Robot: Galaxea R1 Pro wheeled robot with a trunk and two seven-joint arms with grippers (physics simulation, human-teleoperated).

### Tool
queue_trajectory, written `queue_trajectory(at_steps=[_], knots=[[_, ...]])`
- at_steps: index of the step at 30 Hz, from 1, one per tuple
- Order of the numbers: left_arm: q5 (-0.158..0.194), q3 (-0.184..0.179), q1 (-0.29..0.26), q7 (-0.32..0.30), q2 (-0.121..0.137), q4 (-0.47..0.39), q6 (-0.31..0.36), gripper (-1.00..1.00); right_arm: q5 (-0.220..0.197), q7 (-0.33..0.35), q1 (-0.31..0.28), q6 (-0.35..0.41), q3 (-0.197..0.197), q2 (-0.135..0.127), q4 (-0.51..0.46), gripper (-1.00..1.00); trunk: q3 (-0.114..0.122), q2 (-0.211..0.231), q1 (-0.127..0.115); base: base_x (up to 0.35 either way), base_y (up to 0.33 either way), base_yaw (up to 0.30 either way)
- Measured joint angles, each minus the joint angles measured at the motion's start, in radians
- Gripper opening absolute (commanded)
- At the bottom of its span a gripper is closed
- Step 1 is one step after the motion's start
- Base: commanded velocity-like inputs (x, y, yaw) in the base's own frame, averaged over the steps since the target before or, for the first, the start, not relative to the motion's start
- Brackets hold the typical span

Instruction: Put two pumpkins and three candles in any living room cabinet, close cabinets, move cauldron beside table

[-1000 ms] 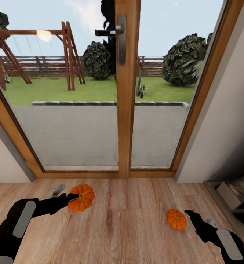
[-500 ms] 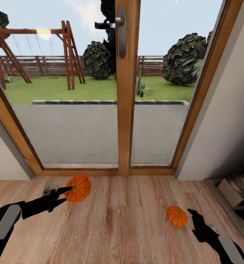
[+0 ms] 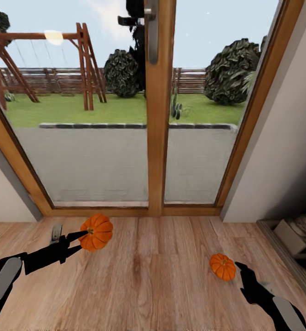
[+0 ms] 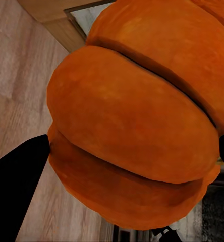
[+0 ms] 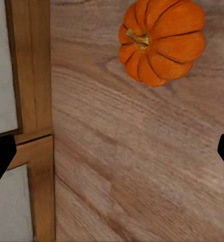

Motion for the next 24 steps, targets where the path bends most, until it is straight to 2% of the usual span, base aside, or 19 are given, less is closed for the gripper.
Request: queue_trajectory(at_steps=[4, 11, 14, 18, 24], knots=[[0.0, 0.0, 0.0, -0.001, 0.0, 0.0, 0.0, -1.0, -0.002, 0.028, 0.0, -0.001, 0.0, 0.001, 0.004, 1.0, -0.015, -0.001, 0.002, 0.0, 0.0, 0.0], [0.001, 0.0, 0.0, -0.001, 0.0, 0.0, 0.0, -1.0, 0.0, 0.035, 0.0, -0.012, -0.001, 0.001, 0.006, 1.0, -0.043, -0.003, 0.005, 0.0, 0.0, 0.0], [0.001, 0.0, 0.0, -0.002, 0.0, 0.0, 0.0, -1.0, 0.004, 0.037, 0.0, -0.058, 0.004, 0.001, 0.006, 1.0, -0.054, -0.003, 0.006, 0.0, 0.0, 0.0], [0.001, 0.0, 0.001, -0.003, 0.0, 0.0, 0.0, -1.0, 0.002, 0.039, 0.0, -0.076, 0.006, 0.001, 0.006, 1.0, -0.07, -0.004, 0.008, 0.0, 0.0, 0.0], [0.004, 0.0, 0.002, -0.059, 0.0, 0.0, 0.001, -1.0, 0.001, 0.039, 0.0, -0.078, 0.007, 0.0, 0.006, 1.0, -0.093, -0.006, 0.011, 0.0, 0.0, 0.0]])
